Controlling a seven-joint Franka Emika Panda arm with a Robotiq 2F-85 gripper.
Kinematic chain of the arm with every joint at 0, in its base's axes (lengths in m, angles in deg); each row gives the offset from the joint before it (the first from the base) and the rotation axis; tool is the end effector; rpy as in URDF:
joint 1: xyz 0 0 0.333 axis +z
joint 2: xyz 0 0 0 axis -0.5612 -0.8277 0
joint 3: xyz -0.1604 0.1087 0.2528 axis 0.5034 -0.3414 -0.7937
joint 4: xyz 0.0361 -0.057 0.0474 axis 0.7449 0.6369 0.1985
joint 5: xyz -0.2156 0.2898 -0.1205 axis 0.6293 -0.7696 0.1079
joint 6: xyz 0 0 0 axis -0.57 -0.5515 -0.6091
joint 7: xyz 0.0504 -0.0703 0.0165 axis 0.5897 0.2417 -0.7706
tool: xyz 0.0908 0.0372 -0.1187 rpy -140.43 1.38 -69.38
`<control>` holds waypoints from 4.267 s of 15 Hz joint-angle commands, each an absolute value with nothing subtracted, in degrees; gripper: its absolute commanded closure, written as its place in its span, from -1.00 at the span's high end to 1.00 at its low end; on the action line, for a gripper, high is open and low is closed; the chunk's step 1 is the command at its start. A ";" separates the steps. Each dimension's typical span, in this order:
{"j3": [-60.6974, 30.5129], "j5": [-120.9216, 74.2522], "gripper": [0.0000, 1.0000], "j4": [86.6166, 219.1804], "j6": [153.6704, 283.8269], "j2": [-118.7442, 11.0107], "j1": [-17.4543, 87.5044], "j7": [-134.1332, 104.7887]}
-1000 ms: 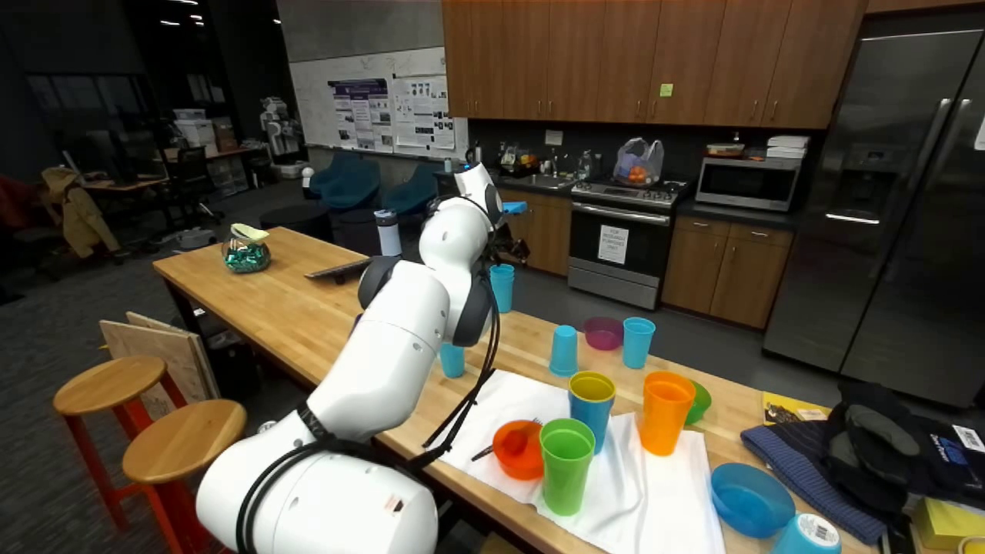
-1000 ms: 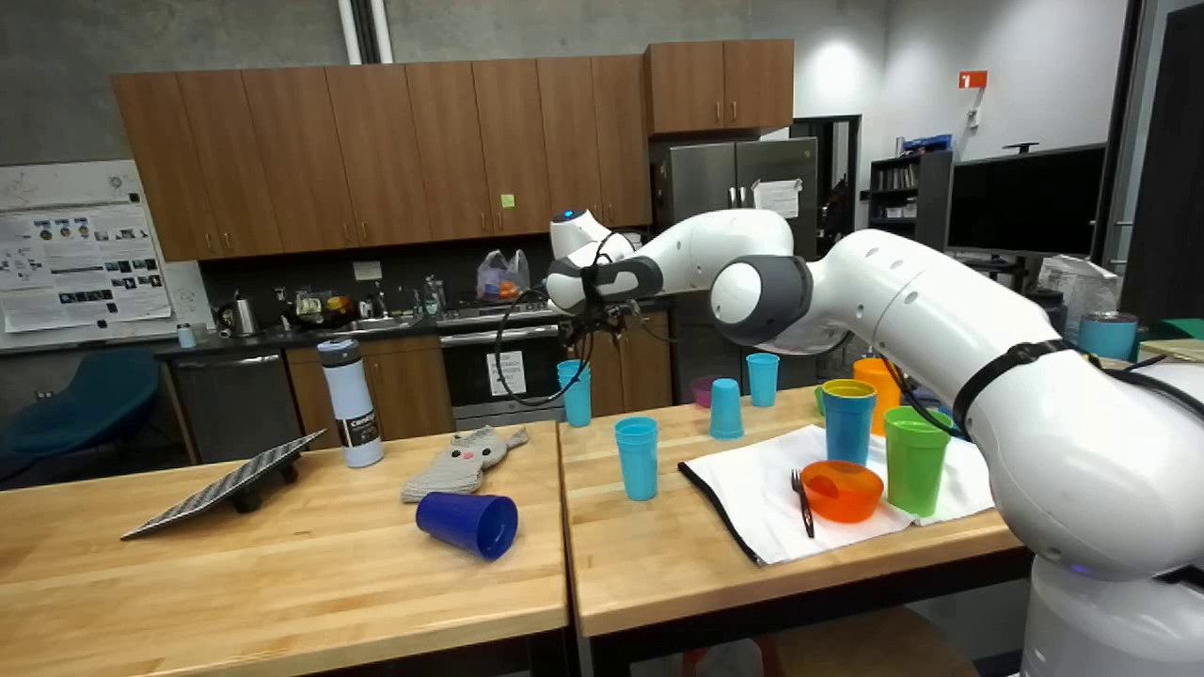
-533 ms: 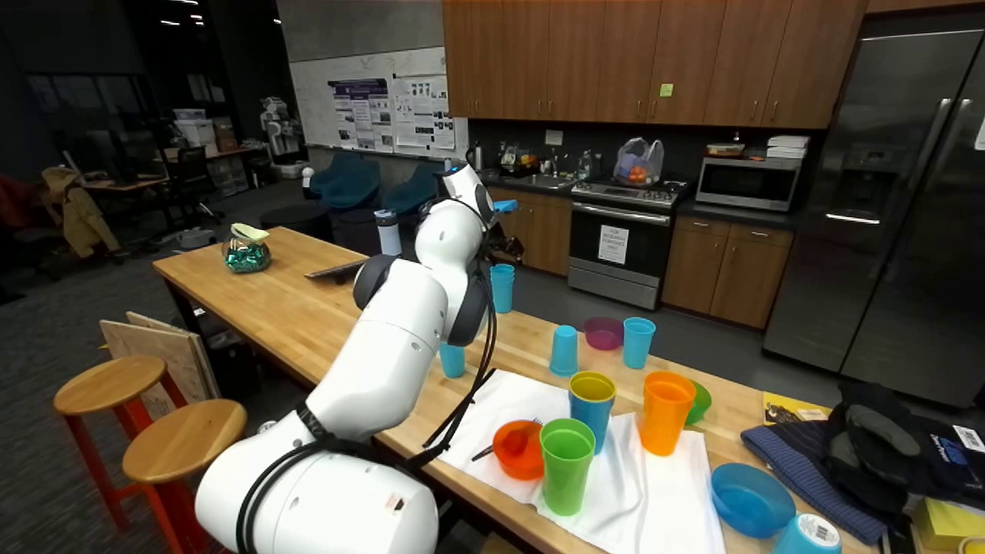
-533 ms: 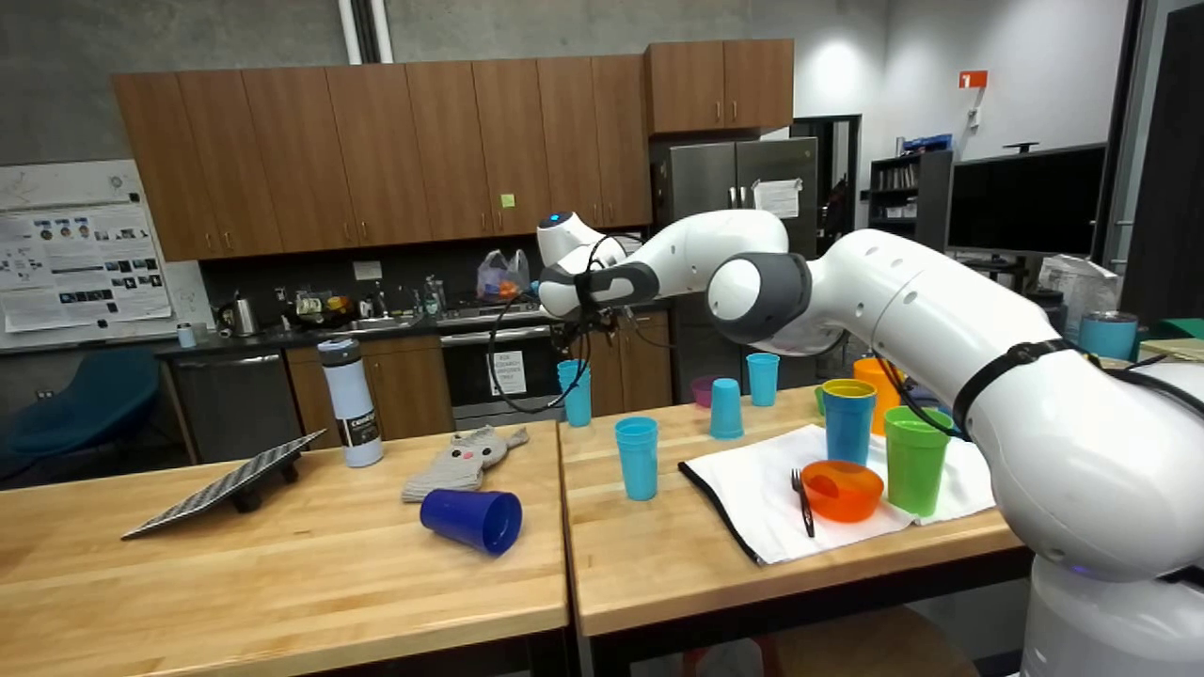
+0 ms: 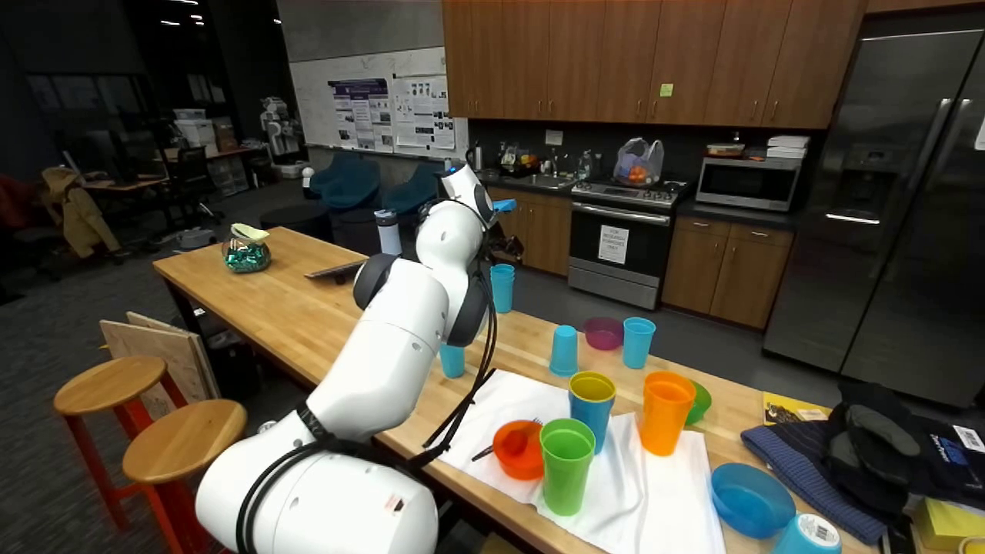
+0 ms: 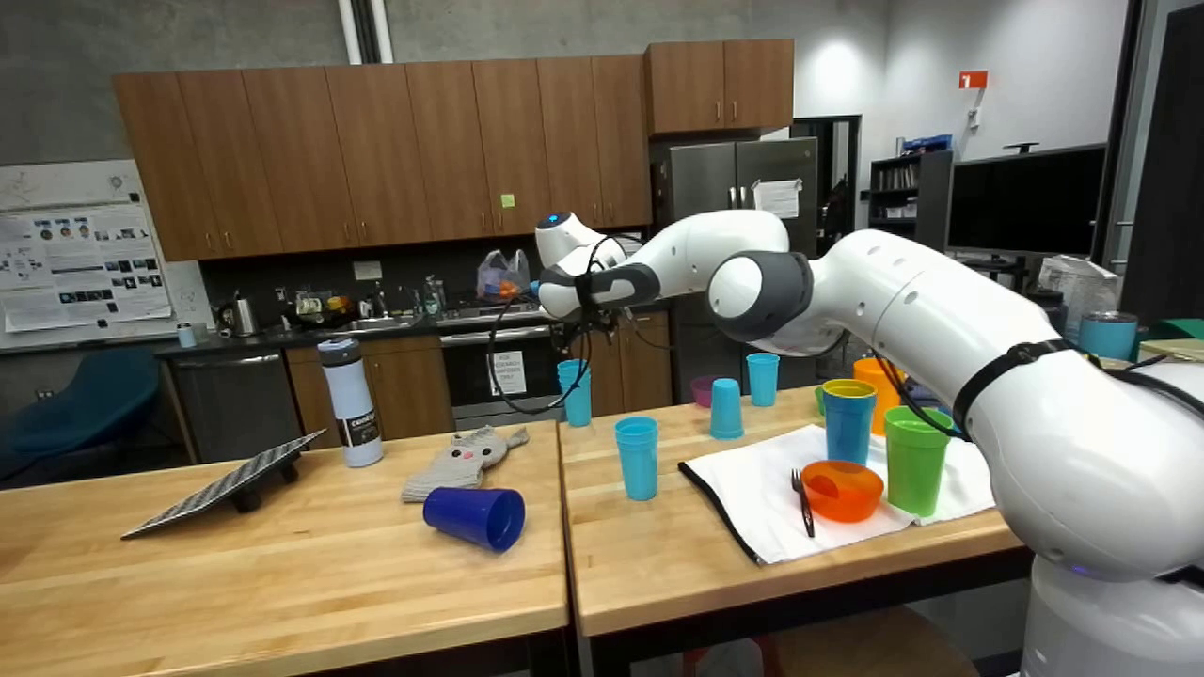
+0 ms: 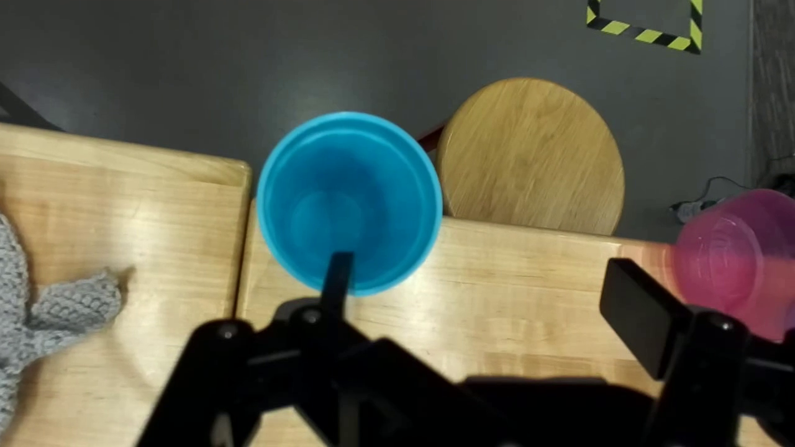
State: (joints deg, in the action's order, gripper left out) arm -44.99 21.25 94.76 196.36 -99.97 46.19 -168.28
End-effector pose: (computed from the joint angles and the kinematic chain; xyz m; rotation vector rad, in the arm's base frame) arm 0.7924 0.2579 0.3557 -0.0260 2.6493 -0.2958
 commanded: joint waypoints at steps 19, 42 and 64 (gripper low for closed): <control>-48.88 24.66 1.00 95.27 197.16 -101.22 43.88 -168.28; -50.96 26.39 1.00 94.90 197.73 -102.42 42.89 -168.27; -57.62 26.90 -1.00 96.00 197.38 -103.60 40.14 -168.27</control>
